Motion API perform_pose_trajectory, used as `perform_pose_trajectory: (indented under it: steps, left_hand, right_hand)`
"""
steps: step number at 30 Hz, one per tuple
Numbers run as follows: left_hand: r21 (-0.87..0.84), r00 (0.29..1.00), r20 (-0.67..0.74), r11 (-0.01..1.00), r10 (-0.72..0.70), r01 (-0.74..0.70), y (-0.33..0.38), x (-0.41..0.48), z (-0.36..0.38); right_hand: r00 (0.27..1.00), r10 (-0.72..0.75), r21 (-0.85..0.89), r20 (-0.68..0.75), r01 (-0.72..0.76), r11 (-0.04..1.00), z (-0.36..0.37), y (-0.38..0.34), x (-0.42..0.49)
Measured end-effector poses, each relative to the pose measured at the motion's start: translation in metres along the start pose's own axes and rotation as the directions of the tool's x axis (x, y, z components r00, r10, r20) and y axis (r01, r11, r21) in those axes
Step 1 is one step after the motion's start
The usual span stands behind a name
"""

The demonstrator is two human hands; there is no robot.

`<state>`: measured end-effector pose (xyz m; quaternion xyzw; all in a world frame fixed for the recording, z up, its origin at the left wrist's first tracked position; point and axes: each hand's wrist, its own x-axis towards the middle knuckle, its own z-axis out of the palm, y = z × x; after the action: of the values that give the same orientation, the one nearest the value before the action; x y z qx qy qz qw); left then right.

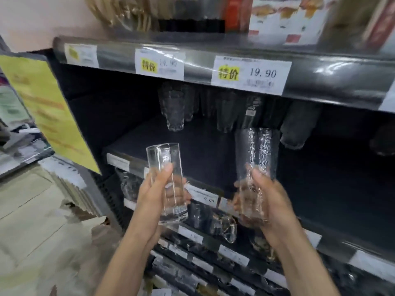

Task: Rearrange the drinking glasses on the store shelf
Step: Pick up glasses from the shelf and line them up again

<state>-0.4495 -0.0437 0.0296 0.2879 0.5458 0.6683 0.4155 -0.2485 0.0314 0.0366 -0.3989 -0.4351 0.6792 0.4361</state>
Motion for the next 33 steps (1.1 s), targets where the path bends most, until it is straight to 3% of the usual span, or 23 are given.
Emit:
perform_pose_trajectory:
  steps: [7,18,24,33]
  left_hand:
    - [0.008,0.968,0.250,0.999,-0.039,0.038,0.009,0.043,0.000]
    - [0.072,0.845,0.535,0.997,-0.017,-0.026,0.017,0.085,-0.028]
    - [0.092,0.815,0.579,0.993,0.008,-0.075,0.023,0.099,-0.031]
    - [0.165,0.834,0.551,0.975,0.036,-0.151,0.025,0.127,-0.017]
  right_hand:
    - [0.957,-0.106,0.058,-0.271,0.126,0.990,0.006,0.011,-0.019]
    - [0.867,-0.276,-0.175,-0.414,0.222,0.959,0.051,0.023,-0.028]
    - [0.868,-0.312,-0.230,-0.387,0.237,0.944,0.065,0.024,-0.021]
    - [0.803,-0.402,-0.485,-0.439,0.165,0.859,0.058,0.003,0.009]
